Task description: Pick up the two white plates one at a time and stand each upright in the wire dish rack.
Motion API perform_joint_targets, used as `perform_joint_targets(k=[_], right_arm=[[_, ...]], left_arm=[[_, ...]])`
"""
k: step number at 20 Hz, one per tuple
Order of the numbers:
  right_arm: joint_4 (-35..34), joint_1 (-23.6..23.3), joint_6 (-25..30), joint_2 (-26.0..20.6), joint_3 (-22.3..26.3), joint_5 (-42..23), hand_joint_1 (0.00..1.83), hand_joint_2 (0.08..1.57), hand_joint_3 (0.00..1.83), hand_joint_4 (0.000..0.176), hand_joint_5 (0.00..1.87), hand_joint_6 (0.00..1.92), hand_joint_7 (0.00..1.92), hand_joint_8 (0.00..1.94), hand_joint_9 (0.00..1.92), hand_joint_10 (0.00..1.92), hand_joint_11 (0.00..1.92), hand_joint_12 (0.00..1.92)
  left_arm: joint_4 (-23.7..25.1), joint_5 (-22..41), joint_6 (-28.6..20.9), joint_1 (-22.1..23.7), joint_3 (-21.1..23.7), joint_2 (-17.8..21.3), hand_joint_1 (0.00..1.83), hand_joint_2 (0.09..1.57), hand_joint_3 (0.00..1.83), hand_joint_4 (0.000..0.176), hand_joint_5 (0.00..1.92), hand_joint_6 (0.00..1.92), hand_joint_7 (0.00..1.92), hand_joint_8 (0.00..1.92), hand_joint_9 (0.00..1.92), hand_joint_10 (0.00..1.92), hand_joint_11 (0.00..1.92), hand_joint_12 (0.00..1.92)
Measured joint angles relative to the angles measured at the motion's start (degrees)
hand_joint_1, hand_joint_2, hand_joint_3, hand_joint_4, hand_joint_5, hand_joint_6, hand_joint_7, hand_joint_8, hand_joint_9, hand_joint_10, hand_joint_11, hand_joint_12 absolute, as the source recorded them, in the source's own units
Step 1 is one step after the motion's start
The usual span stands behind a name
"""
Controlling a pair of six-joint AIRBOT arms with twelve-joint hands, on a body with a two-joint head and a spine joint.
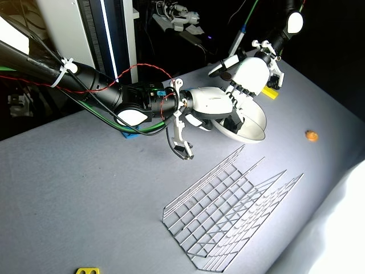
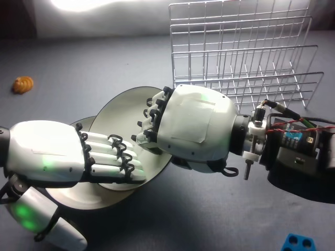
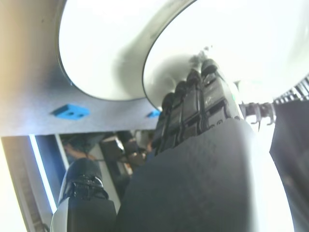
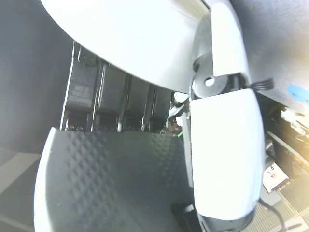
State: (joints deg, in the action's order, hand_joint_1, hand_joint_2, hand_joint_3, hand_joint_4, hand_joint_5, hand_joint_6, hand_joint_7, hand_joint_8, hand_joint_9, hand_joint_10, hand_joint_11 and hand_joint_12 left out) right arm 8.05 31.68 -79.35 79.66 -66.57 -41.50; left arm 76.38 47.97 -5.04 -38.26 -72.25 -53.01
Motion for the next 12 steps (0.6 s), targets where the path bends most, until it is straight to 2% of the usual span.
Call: perform_joint_targets(k=[2,5,7,9,12], right_arm=[[-0.37,-0.04,0.13,0.0,0.0,-0.26,1.38,1.1,0.0,0.0,0.87,1.1,1.04,0.85,0.98,1.08,0.86,0.82],[-0.57,-0.15,0.11,0.0,0.0,-0.42,1.37,1.11,0.0,0.0,0.87,1.13,1.03,0.85,0.95,1.1,0.85,0.8],[-0.79,-0.44,0.11,0.0,0.0,-0.42,1.38,1.1,0.0,0.0,0.89,1.07,1.06,0.8,0.99,1.05,0.87,0.8],[-0.85,-0.46,0.11,0.0,-0.02,-1.07,1.38,1.11,0.0,0.0,0.87,1.12,1.03,0.87,0.96,1.09,0.85,0.8],[-0.76,-0.72,0.15,0.0,0.0,-1.16,1.38,1.1,0.0,0.0,0.89,1.08,1.05,0.83,0.98,1.07,0.86,0.79]], left_arm=[[0.13,0.72,-0.09,0.35,-0.02,0.81,0.0,1.05,0.0,0.0,0.0,0.0,0.0,0.0,0.0,0.0,0.0,0.0],[0.57,1.66,-0.7,1.92,-0.2,2.21,0.0,1.06,0.0,0.0,0.0,0.0,0.0,0.0,0.0,0.0,0.0,0.0],[0.61,2.47,-0.9,3.1,-0.57,2.82,0.0,1.06,0.0,0.0,0.0,0.0,0.0,0.0,0.0,0.0,0.0,0.0],[0.33,3.43,-0.94,3.39,-0.94,3.63,0.0,1.06,0.0,0.0,0.0,0.0,0.0,0.0,0.0,0.0,0.0,0.0],[1.01,4.57,-1.03,3.39,-1.75,4.74,0.0,1.06,0.0,0.0,0.0,0.0,0.0,0.0,0.0,0.0,0.0,0.0]])
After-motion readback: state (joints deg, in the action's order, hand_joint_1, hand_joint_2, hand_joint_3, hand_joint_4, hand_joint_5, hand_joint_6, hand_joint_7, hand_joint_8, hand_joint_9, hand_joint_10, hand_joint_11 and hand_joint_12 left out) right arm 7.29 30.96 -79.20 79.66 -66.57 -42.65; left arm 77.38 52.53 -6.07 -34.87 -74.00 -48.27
